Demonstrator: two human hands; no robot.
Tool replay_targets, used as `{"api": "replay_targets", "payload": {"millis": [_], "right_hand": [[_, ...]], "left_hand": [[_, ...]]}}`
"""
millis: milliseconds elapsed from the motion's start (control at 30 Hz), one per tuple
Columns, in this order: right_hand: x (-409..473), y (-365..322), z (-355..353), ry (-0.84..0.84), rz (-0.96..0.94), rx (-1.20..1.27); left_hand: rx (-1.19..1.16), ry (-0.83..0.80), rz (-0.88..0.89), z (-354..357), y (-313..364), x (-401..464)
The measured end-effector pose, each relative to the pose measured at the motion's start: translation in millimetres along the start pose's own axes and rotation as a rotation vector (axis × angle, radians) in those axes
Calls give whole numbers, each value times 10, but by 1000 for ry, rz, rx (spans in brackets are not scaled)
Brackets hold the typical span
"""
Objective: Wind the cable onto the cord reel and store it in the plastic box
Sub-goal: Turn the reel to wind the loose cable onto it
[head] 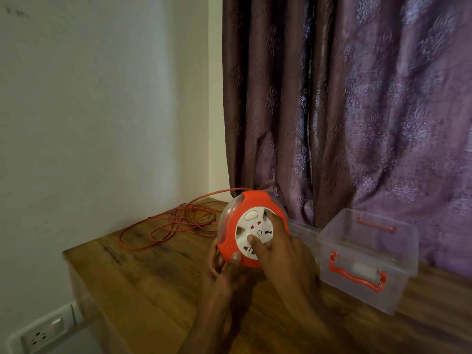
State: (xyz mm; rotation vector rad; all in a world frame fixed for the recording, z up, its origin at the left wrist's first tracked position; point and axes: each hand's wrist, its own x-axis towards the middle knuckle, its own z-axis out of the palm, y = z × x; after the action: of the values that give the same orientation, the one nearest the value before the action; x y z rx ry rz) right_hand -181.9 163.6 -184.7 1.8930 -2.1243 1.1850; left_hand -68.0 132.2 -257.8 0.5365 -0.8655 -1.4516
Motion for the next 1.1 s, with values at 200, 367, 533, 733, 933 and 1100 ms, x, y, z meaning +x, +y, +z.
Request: {"api": "replay_targets", "payload": {"millis": [200,367,533,733,933,1100], "right_hand": [[1,14,20,9,-239,-193],[-14,39,97,-57,-324,-243],[37,95,93,-135,-379,-276],[81,131,136,-173,-440,-343],[63,170,93,-171,-393,-356],[41,120,40,-161,-317,-328]], "left_hand": [[2,74,-9,38,56,-27],[30,91,-11,17,65,-10],[67,101,-30,-10,55,17],[77,96,-15,-39,61,26],[64,82,-27,-21,68,15],[34,58,-27,-16,61,16]]}}
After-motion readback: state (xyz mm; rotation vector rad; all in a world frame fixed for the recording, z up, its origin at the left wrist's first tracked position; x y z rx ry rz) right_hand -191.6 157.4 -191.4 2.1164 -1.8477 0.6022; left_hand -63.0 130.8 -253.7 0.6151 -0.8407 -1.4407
